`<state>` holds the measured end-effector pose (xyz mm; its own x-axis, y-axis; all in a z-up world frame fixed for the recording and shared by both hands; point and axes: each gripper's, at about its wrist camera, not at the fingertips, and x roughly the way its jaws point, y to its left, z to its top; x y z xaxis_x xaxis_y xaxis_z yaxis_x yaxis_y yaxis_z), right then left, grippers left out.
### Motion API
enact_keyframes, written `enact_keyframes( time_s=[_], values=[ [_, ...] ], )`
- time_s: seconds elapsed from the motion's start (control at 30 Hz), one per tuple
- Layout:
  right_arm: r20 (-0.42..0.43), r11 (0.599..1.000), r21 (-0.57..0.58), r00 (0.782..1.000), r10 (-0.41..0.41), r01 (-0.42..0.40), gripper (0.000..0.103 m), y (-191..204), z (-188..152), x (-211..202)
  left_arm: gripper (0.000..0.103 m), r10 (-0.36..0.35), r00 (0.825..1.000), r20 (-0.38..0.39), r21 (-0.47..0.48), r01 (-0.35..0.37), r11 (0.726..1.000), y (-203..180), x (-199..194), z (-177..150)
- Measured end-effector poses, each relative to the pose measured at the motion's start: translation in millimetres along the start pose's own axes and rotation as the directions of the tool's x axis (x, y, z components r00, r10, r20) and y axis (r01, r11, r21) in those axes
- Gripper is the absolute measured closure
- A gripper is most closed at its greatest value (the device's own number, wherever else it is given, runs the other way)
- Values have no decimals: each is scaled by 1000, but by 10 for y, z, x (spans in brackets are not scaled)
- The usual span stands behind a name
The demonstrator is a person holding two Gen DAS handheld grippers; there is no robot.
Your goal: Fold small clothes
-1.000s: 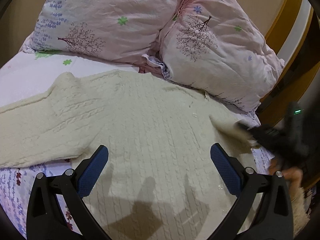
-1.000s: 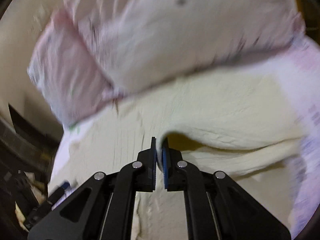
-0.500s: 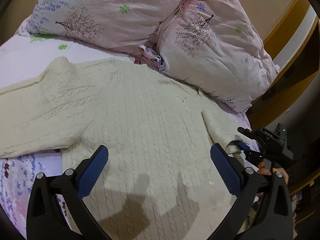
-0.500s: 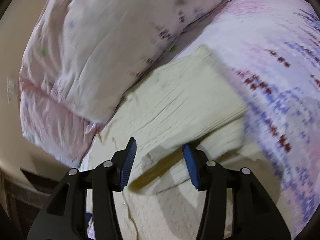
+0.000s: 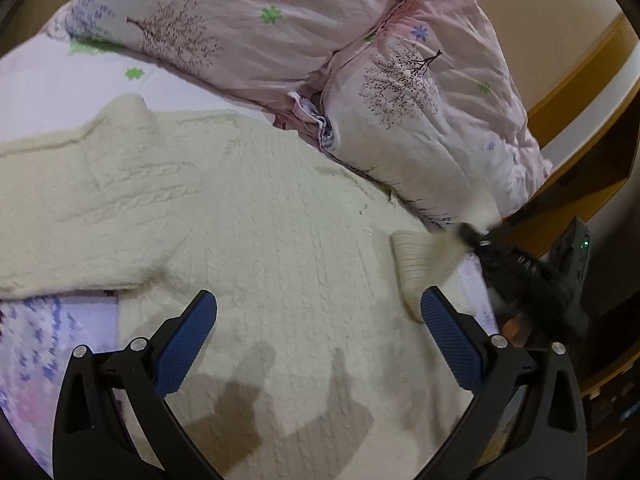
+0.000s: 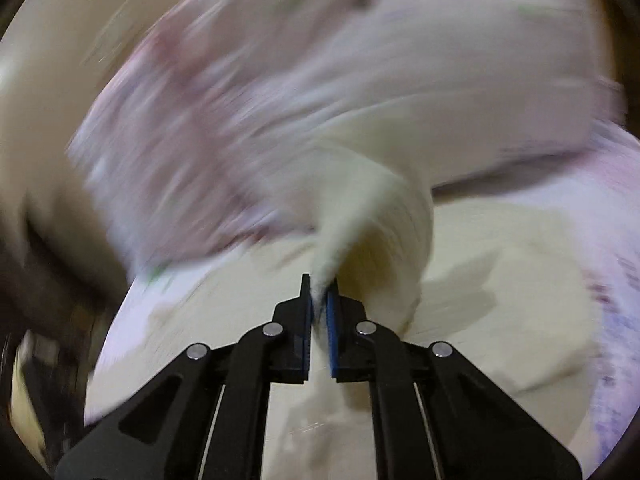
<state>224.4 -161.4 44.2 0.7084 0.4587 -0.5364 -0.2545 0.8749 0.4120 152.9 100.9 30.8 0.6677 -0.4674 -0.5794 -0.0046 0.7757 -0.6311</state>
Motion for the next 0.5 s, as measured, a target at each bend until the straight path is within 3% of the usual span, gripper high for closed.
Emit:
enact_keyframes(
  time_s=[0.07,0.13,0.27,0.33,0.5],
  values=[
    [-127,995,-54,989,77,-84,82,252,-150,243,1,-13,1000,-12,-17,12,1000,-2,32,-5],
    [-200,992,-43,974,107,-118,64,308,-295,352,1,-11,1000,-23,-26,11,1000,-6,69,-10],
    [-182,989,110,976,115,-96,56,-83,-347,153,8,-7,998,-57,-66,3,998,10,171,0],
    [-162,975,215,983,85,-49,56,-404,-360,-20,19,-23,996,-82,-113,14,994,43,251,13],
    [-84,879,471,996,-40,75,55,-1277,-496,-520,29,-7,990,-138,-188,-19,982,83,456,27]
  ],
)
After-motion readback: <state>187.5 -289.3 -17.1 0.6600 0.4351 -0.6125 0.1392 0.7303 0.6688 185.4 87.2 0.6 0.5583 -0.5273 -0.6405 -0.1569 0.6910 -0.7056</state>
